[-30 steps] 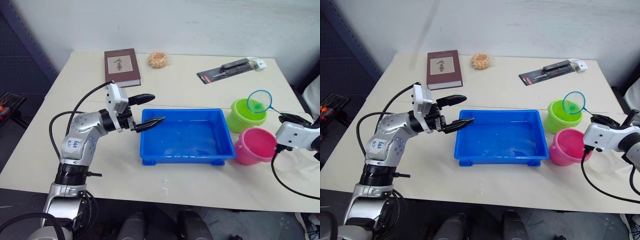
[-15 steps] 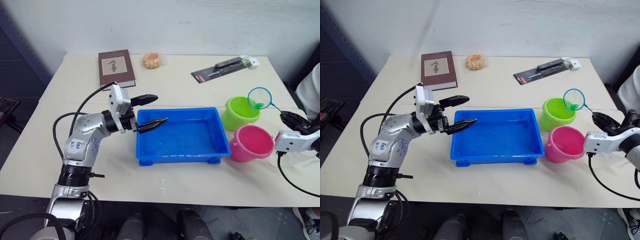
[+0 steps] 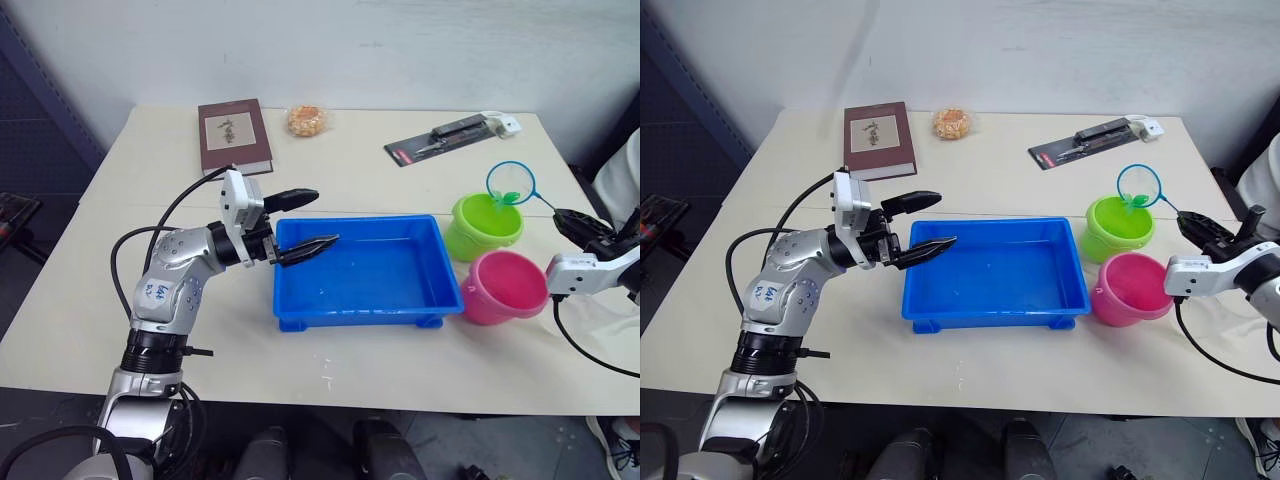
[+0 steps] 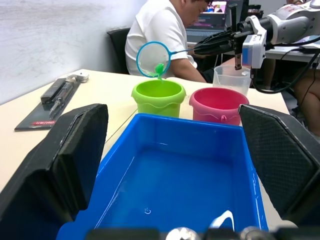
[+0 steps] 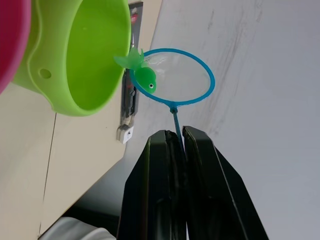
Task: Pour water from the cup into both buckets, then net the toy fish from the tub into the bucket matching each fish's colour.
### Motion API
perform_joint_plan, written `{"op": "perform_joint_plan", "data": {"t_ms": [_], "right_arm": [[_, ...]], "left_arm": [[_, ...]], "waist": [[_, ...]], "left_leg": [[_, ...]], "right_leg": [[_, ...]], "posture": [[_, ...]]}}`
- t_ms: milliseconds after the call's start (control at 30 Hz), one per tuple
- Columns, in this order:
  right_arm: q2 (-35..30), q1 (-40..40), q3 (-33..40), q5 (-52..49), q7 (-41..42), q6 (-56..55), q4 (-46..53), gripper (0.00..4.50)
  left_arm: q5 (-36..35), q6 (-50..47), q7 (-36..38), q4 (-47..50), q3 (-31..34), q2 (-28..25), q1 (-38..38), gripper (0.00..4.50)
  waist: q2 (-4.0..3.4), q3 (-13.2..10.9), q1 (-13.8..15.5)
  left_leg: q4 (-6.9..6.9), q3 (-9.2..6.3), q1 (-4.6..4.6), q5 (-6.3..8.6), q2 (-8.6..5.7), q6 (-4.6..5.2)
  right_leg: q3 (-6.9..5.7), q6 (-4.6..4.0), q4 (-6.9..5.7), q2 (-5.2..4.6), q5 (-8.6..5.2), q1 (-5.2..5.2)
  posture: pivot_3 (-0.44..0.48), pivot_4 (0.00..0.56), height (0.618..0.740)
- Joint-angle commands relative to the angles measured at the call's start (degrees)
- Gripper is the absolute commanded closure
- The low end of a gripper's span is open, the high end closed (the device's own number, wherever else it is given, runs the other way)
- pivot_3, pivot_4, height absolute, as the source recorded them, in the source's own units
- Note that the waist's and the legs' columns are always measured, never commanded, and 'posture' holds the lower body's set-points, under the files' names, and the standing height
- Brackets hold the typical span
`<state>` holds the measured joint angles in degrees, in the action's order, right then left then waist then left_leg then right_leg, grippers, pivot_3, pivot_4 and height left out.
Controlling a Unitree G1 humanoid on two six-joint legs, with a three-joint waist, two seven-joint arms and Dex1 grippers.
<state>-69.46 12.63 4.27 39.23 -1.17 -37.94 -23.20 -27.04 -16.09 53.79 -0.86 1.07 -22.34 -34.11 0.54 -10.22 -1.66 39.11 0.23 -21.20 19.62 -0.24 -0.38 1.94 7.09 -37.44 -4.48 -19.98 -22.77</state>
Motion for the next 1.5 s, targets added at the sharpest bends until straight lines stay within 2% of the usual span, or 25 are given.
{"op": "perform_joint_plan", "data": {"t_ms": [33,333,500,600,667,733,800,900,1033,1167,1267,1300,1367,1433,1500], "right_arm": [[-1.6,0.9,1.4,0.3,-2.0,1.4,-0.7,4.50],[-3.9,-0.3,-0.1,3.7,-6.3,-1.8,-0.5,4.50],[-3.5,4.7,-0.4,5.8,-9.8,2.3,-4.3,4.50],[-4.8,4.0,-4.2,6.8,-8.7,-3.7,-3.6,4.50],[-4.9,5.7,-3.5,6.3,-9.8,-1.6,-6.4,4.50],[-5.8,5.9,-5.3,6.3,-9.0,-5.3,-5.6,4.50],[-5.7,8.5,-4.8,6.0,-9.8,-2.6,-8.8,4.50],[-6.0,7.9,-7.0,6.9,-9.5,-5.2,-8.1,4.50],[-4.3,6.0,-4.3,2.5,-8.8,-3.2,-7.3,4.50],[-1.7,3.7,0.1,-10.2,-2.8,-3.2,-5.2,4.50],[1.6,-1.0,2.2,-36.5,15.7,0.0,2.2,4.50],[2.8,-3.5,3.4,-47.4,22.8,3.6,7.3,4.50],[4.1,-6.6,6.1,-59.2,30.9,9.4,14.2,4.50],[4.2,-10.4,9.9,-73.2,38.4,21.4,23.4,4.50],[1.6,-16.8,14.3,-85.0,48.2,32.3,34.4,4.50]], "left_arm": [[-0.5,0.9,-0.5,2.0,0.1,0.7,0.6,0.04],[-0.1,0.9,-0.3,1.0,-0.3,1.2,-0.3,0.04],[0.1,1.3,0.2,0.1,-0.7,1.6,-0.9,0.04],[0.1,1.5,-0.2,-0.3,-0.5,2.0,-1.2,0.04],[0.3,1.8,-0.1,-0.8,-0.5,1.9,-1.4,0.04],[0.4,1.9,-0.5,-1.0,-0.4,2.0,-1.5,0.04],[0.4,2.0,-0.4,-1.1,-0.5,1.9,-1.6,0.04],[0.3,1.8,-0.4,-1.1,-0.6,1.9,-1.6,0.04],[0.3,1.9,-0.8,-1.0,-0.2,1.8,-1.4,0.04],[0.2,1.7,-0.8,-0.5,0.0,1.3,-0.9,0.04],[-1.4,1.3,0.9,0.1,1.7,-0.7,0.2,0.04],[-3.3,0.7,2.9,0.8,2.9,-2.0,0.6,0.04],[-5.9,-0.2,5.7,1.7,4.3,-3.9,1.2,0.04],[-8.3,-2.0,8.9,2.9,5.5,-6.7,1.9,0.04],[-10.3,-3.8,12.9,4.5,7.1,-11.4,3.3,0.04]], "waist": [[0.00,0.0,0.0],[0.00,0.0,0.0],[-0.02,0.0,-0.2],[-0.04,0.0,-0.1],[-0.04,0.0,-0.1],[-0.06,0.0,0.0],[-0.07,0.0,-0.1],[-0.09,0.0,-0.1],[-0.09,0.0,-0.1],[-0.09,0.0,-0.1],[-0.06,0.0,-0.2],[-0.05,0.0,-0.2],[-0.04,0.0,-0.3],[-0.07,0.0,-0.1],[-0.08,0.0,0.1]], "left_leg": [[0.00,0.01,0.00,0.00,-0.01,0.00],[0.00,0.02,0.01,0.00,0.00,0.00],[0.01,0.06,0.02,0.00,-0.01,0.00],[0.01,0.07,0.03,0.00,0.01,0.00],[-0.01,0.06,0.02,0.00,0.03,0.00],[0.01,0.08,0.00,-0.01,-0.05,0.01],[0.01,0.08,0.00,-0.01,-0.03,0.02],[0.01,0.11,0.03,-0.01,-0.01,0.01],[0.00,0.10,0.02,-0.01,0.00,0.01],[0.01,0.10,0.01,-0.01,0.01,0.01],[0.01,0.10,0.02,-0.01,0.04,0.01],[0.00,0.08,0.04,-0.01,0.07,0.01],[0.01,0.04,0.04,0.00,0.20,0.00],[0.02,0.00,0.02,0.00,0.18,0.00],[0.05,-0.12,0.01,0.00,0.16,0.01]], "right_leg": [[0.01,0.00,-0.01,-0.01,0.00,0.00],[0.02,0.00,0.00,0.01,0.00,0.00],[0.06,0.00,-0.01,0.01,0.00,-0.02],[0.05,0.00,-0.01,0.02,0.00,-0.02],[0.03,0.00,-0.01,0.03,0.00,-0.02],[0.05,0.00,-0.01,-0.02,0.00,-0.02],[0.05,0.00,-0.01,0.00,0.00,-0.02],[0.07,0.00,0.00,0.02,0.00,-0.02],[0.07,0.00,-0.02,0.02,0.00,-0.02],[0.07,0.00,-0.03,0.03,0.00,-0.02],[0.06,0.00,0.00,0.06,0.00,-0.01],[0.05,0.00,-0.01,0.09,0.00,0.02],[0.03,0.01,-0.06,0.08,0.01,0.07],[-0.03,0.01,-0.09,-0.01,0.00,0.08],[-0.04,0.01,-0.07,-0.12,0.00,0.15]], "posture": [[0.000,0.150,0.740],[0.000,0.150,0.740],[0.000,0.150,0.740],[0.000,0.150,0.740],[0.000,0.150,0.740],[0.000,0.150,0.740],[0.000,0.150,0.740],[0.000,0.150,0.740],[0.000,0.150,0.740],[0.000,0.150,0.740],[0.000,0.150,0.740],[0.000,0.150,0.740],[0.000,0.150,0.740],[0.000,0.150,0.740],[0.000,0.150,0.740]]}}
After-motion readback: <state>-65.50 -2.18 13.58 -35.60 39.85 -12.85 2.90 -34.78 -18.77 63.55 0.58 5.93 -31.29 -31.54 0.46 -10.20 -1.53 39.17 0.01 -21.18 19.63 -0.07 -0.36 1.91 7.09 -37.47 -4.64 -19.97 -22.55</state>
